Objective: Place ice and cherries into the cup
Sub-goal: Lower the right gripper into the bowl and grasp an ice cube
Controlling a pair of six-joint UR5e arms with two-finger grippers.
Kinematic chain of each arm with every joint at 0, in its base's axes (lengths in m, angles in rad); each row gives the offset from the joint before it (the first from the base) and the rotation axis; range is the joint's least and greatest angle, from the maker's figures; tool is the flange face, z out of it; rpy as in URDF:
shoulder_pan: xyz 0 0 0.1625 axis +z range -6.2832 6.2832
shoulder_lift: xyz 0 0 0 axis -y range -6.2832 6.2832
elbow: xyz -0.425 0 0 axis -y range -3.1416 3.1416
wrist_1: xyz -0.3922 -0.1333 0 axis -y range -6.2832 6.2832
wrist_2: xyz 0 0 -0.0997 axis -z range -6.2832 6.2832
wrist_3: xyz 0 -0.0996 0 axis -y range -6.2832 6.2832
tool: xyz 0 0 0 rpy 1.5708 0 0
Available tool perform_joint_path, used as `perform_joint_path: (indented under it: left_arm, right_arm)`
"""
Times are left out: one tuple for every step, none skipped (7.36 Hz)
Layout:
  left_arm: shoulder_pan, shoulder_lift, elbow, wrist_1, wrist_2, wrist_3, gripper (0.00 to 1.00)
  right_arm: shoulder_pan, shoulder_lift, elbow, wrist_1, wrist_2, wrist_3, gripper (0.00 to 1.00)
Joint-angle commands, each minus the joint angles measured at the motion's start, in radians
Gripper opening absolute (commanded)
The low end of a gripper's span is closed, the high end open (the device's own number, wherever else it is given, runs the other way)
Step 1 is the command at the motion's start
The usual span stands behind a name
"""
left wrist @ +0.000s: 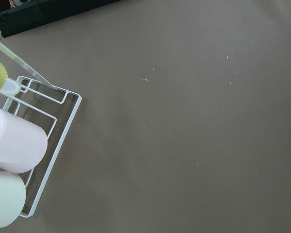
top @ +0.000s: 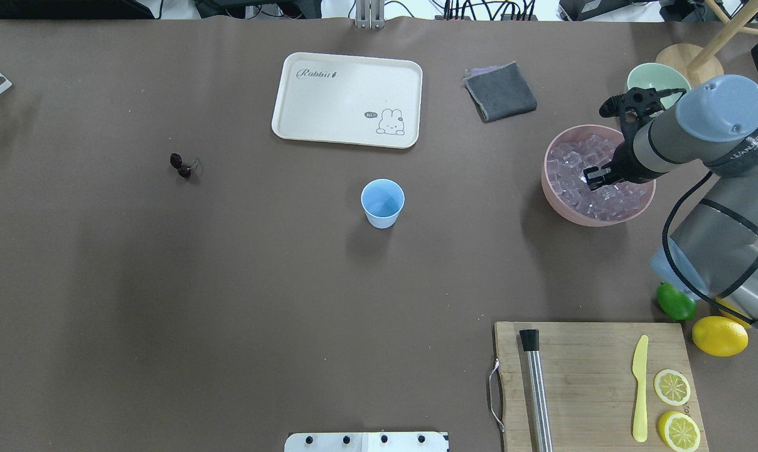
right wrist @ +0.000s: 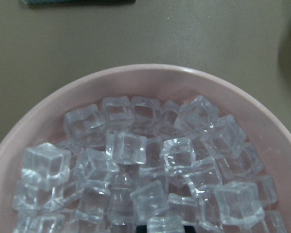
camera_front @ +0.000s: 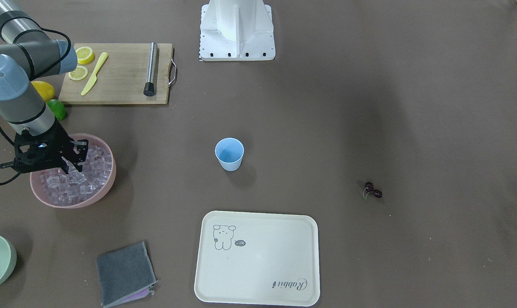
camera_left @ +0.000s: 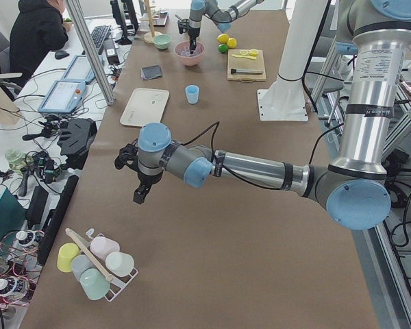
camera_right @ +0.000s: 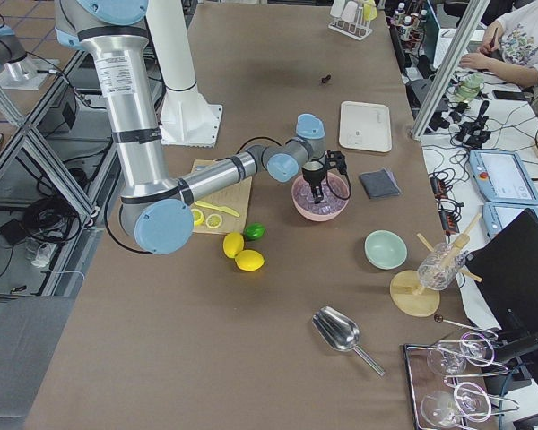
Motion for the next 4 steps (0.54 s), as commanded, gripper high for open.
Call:
perform_joint_path:
  left_arm:
    - [0.0,0.0,-0.003,0.0,0.0,0.0,0.98]
    - [0.0,0.002,-0.001,0.0,0.0,0.0,0.98]
    - [0.0,0.002,-0.001,0.0,0.0,0.0,0.98]
    - [0.0,0.003,-0.001,0.0,0.0,0.0,0.98]
  right_arm:
    - [0.003,0.006,0.037,-0.009,0.001,0.001,0.0]
    - [0.015,0.014,0.045,-0.014,0.003,0.001,0.0]
    - [0.026,0.017,0.072,-0.036,0.004,0.002,0.0]
    - [0.034,0.064,0.1,-0.112,0.007,0.002,0.0]
